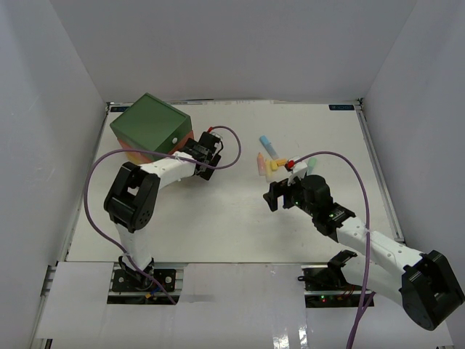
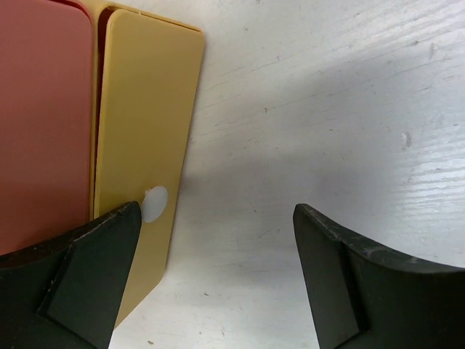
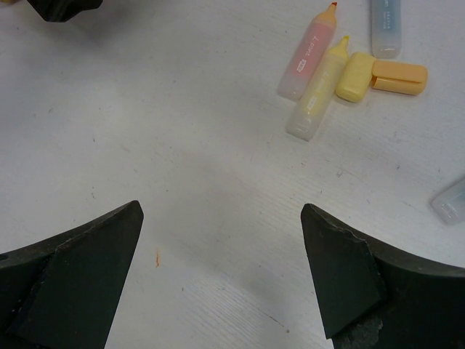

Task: Sort the stationery into containers
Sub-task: Open the drawer in the storage box.

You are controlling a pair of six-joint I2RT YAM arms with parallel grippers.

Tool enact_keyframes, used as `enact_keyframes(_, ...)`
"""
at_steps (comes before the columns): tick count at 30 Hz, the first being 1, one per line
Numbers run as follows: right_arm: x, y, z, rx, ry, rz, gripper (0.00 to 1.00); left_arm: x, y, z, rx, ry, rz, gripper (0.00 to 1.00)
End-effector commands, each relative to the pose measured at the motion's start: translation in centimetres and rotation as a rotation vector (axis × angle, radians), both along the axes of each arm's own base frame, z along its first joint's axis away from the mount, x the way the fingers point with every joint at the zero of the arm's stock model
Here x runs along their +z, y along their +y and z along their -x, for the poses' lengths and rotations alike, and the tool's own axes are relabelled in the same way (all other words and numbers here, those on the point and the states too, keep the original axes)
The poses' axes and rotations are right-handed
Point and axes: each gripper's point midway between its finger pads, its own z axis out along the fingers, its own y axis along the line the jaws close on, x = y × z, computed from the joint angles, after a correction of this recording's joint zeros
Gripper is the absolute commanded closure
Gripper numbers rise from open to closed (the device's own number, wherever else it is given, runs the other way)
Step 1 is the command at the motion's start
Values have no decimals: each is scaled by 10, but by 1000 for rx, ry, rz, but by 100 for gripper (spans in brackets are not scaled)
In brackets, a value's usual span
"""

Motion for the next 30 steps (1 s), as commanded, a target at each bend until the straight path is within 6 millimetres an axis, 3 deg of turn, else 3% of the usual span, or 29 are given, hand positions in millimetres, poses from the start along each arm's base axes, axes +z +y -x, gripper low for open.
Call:
enact_keyframes(1, 13, 0, -5, -15, -49, -35, 4, -1, -42, 16, -82, 69, 167, 6)
enact_keyframes(8, 15, -3, -5, -23, -63, -37, 4, -1, -81, 49, -139, 132, 236, 7)
enact_keyframes(16, 17, -5, -6, -34, -71, -36, 4, 3, -98, 73, -150, 191, 290, 8)
enact_keyframes(25, 18, -9, -10, -67, -78, -29, 4, 39, -122, 86, -192, 197, 464, 8)
enact_keyframes(30, 17, -25, -19, -181, -79, -16, 3, 65, -129, 79, -202, 145, 509, 6)
